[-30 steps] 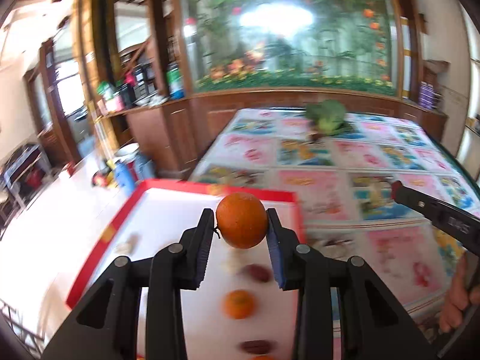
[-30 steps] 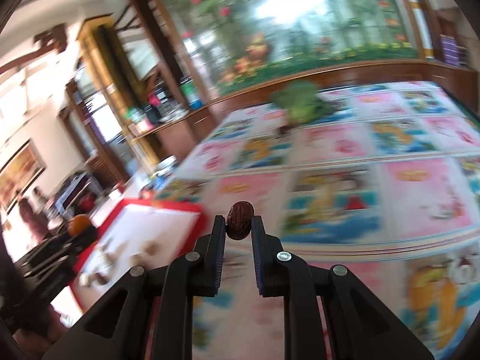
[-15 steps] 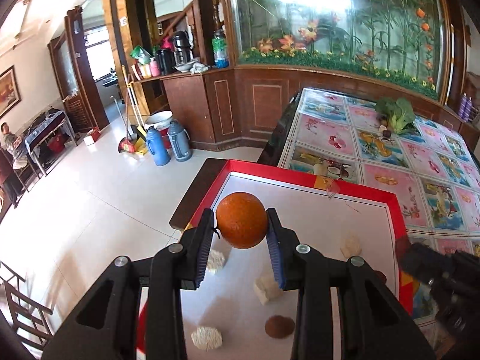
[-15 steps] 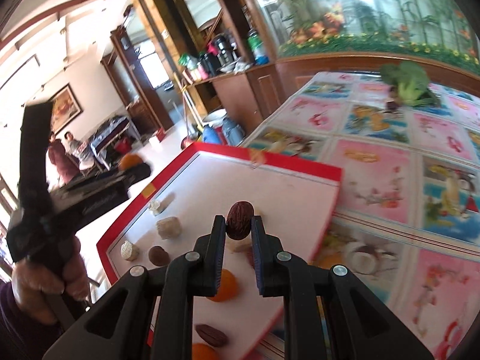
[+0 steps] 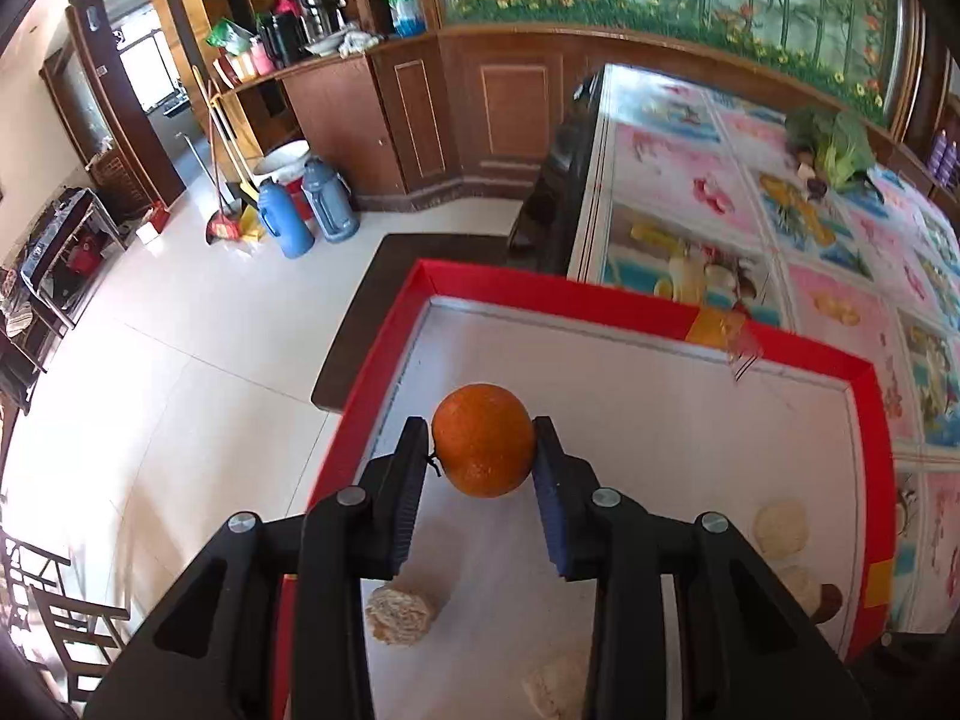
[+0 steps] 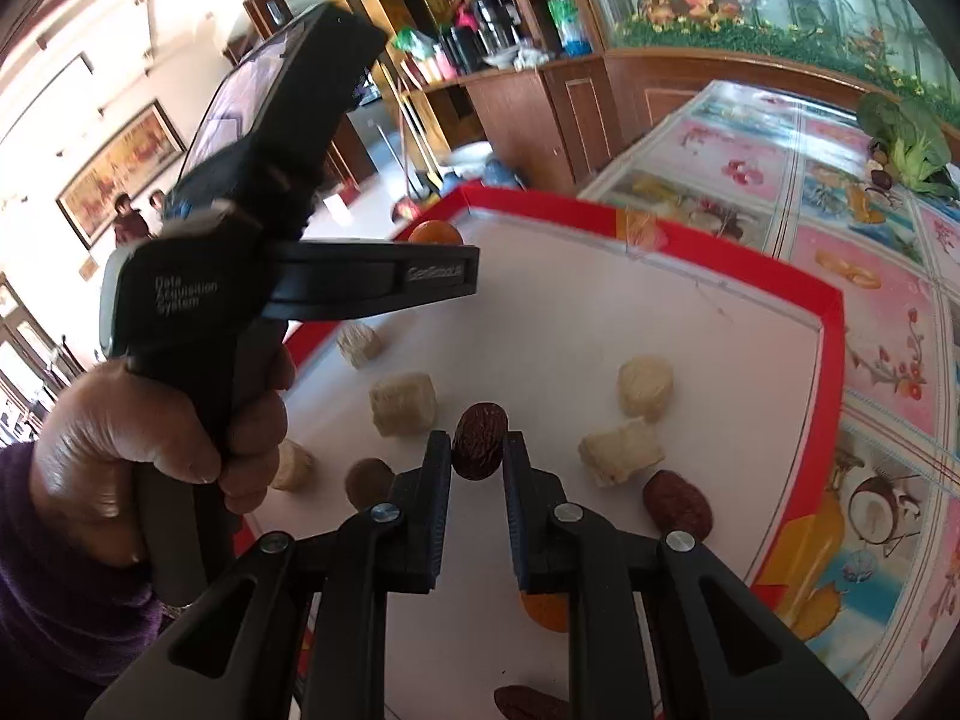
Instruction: Organize fruits
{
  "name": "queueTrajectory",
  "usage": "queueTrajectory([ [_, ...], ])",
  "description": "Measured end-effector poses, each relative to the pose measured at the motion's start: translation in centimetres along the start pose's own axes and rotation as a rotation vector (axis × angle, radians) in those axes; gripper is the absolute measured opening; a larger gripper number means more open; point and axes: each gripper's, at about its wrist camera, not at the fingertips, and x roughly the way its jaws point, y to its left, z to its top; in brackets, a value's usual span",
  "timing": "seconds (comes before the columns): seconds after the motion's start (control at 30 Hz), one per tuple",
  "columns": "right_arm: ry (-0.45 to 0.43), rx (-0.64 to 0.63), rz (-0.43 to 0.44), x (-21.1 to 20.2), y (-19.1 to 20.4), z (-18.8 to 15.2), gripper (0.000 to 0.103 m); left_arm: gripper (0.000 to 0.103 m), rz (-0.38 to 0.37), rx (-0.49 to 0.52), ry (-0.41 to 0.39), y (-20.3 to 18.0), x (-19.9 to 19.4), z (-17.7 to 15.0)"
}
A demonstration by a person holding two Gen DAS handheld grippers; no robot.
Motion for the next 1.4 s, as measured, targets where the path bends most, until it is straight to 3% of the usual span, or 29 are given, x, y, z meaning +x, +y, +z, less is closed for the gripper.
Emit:
queueTrajectory([
  [0.23,0.077,-0.014,-0.033,0.8,0.1,0.2,0.02,0.038,0.035,0.014,0.016,-0.5,0.6,-0.2],
  [0.33,0.042,-0.021,-0.043,-0.2,0.1,0.0,0.035,0.055,0.091,0.029,-0.007,-0.9,0.1,-0.7],
  [0.43,-0.021,-0.03,-0.035,-2.4,-0.2,-0.3,0.04,0.066,0.126,0.017,-0.113,-0.9,-2.8,-1.3],
  [0.5,-0.066,-0.05,-0.051,-4.0,-0.3,-0.6,0.04,0.081,0.141,0.013,-0.166,-1.1,-4.8,-2.0],
  [0.8,-0.265,-0.067,-0.157,-12.4,-0.5,-2.9,0.05,0.102,0.178,0.004,-0.371,-2.5,-14.5,-6.4],
  [1.4,-0.529,0.017,-0.234,-23.6,1.8,-8.6,0.06,0.103,0.147,0.019,-0.58,-6.2,-29.4,-15.9],
])
